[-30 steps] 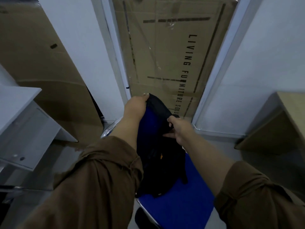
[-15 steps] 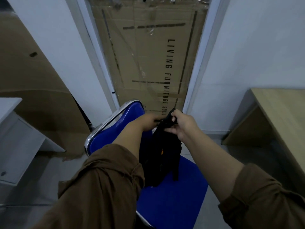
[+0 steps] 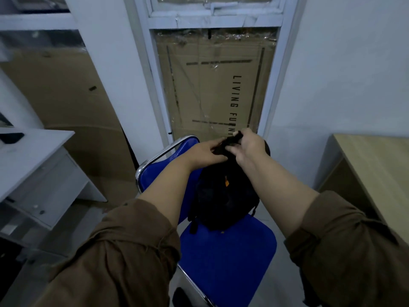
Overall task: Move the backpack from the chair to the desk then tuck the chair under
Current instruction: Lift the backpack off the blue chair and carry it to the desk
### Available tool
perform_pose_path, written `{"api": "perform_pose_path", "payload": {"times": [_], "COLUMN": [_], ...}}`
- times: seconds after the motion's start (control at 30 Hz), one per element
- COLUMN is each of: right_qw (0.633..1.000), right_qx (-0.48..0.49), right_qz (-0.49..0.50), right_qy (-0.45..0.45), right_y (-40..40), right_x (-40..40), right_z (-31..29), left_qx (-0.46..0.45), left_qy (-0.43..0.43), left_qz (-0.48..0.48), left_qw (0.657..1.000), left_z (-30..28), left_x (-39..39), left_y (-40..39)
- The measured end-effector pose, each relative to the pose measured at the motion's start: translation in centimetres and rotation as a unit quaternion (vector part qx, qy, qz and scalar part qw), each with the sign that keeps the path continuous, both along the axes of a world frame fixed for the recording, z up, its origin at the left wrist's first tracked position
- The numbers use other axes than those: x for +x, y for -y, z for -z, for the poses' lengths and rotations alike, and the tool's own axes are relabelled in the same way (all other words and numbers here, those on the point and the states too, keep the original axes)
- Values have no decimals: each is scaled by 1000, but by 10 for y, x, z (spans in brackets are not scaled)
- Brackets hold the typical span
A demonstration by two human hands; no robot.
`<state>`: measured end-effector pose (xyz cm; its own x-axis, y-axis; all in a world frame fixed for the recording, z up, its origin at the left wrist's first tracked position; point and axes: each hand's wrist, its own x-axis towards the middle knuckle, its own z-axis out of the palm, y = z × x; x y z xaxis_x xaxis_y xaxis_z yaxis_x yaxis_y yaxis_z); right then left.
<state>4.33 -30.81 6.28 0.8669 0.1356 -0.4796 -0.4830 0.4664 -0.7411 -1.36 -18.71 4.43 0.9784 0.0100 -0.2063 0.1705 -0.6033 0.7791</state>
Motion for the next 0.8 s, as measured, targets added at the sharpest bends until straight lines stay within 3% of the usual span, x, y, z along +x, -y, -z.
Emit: {"api": "perform_pose_path", "payload": {"times": [0.13, 0.23, 0.33, 0.37, 0.47, 0.53, 0.6, 0.67, 0.8], "right_qw": [999, 995, 970, 940, 803, 742, 710, 715, 738], "right_qx": [3, -12, -169, -269, -540, -614, -650, -650, -625], "right_qz": [-2, 3, 1, 11, 25, -5, -28, -28, 66], "right_qy": [45, 94, 175, 207, 252, 268, 271, 257, 244], "right_y": [13, 33, 59, 71, 112, 138, 154, 165, 185], "right_x": [-18, -29, -33, -33, -39, -48, -59, -74, -114], "right_z": [-37, -57, -62, -60, -53, -45, -36, -29, -24], "left_qx": [134, 143, 107, 106, 105, 90, 75, 48, -5], "left_qy": [79, 140, 172, 177, 188, 199, 203, 192, 162], "left_qz": [-52, -96, -95, -83, -35, -2, 41, 79, 163], "left_qw": [986, 975, 975, 975, 976, 976, 975, 977, 973], "left_z": [-14, -30, -42, -46, -51, -56, -61, -67, -76], "left_x": [-16, -18, -16, -15, -9, -9, -10, -13, -21], "left_y": [18, 31, 42, 47, 61, 71, 78, 84, 100]}}
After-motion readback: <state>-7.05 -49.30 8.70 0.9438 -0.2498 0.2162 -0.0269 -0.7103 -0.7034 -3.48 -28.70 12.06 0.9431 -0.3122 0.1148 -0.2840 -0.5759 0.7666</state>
